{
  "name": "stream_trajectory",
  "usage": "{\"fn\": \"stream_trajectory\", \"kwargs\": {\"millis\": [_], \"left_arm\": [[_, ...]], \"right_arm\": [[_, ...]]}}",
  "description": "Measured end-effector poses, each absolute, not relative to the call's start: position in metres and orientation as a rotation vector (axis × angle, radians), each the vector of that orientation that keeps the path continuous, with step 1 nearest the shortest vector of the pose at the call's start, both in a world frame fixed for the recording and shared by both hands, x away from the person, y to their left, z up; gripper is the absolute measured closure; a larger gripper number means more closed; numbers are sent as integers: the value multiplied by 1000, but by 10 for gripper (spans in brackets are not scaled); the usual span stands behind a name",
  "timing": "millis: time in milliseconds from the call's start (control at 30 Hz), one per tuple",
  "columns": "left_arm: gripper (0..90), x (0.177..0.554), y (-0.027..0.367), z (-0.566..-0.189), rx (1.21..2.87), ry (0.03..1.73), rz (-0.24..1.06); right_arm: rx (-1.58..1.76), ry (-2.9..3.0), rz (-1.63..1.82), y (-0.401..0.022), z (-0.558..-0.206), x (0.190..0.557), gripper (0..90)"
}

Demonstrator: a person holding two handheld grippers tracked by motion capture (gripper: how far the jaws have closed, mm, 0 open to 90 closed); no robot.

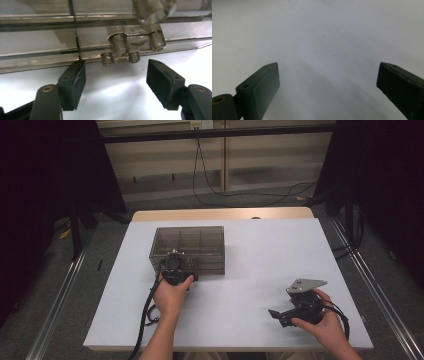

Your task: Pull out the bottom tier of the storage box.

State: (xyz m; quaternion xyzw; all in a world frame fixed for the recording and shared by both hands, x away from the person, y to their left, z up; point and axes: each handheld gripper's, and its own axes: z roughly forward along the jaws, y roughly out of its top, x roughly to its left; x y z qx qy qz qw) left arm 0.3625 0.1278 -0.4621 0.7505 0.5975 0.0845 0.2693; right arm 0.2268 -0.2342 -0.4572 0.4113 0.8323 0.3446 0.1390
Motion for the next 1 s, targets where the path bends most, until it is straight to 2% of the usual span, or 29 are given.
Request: {"fn": "stream_trajectory", "kwargs": {"millis": [67,133,267,1000], "left_arm": [[415,362,127,-461,2011,1613,226],[429,362,126,-461,2003,1616,217],[546,362,124,-460,2005,1629,224],[568,355,115,-460,2004,1652,284]], "right_arm": [[1173,2410,996,-234,-458,228,46],[1177,2410,992,-234,-458,227,46],[1174,2408,1004,-234,-457,228,46],[1180,2414,1003,-232,-457,228,46]]}}
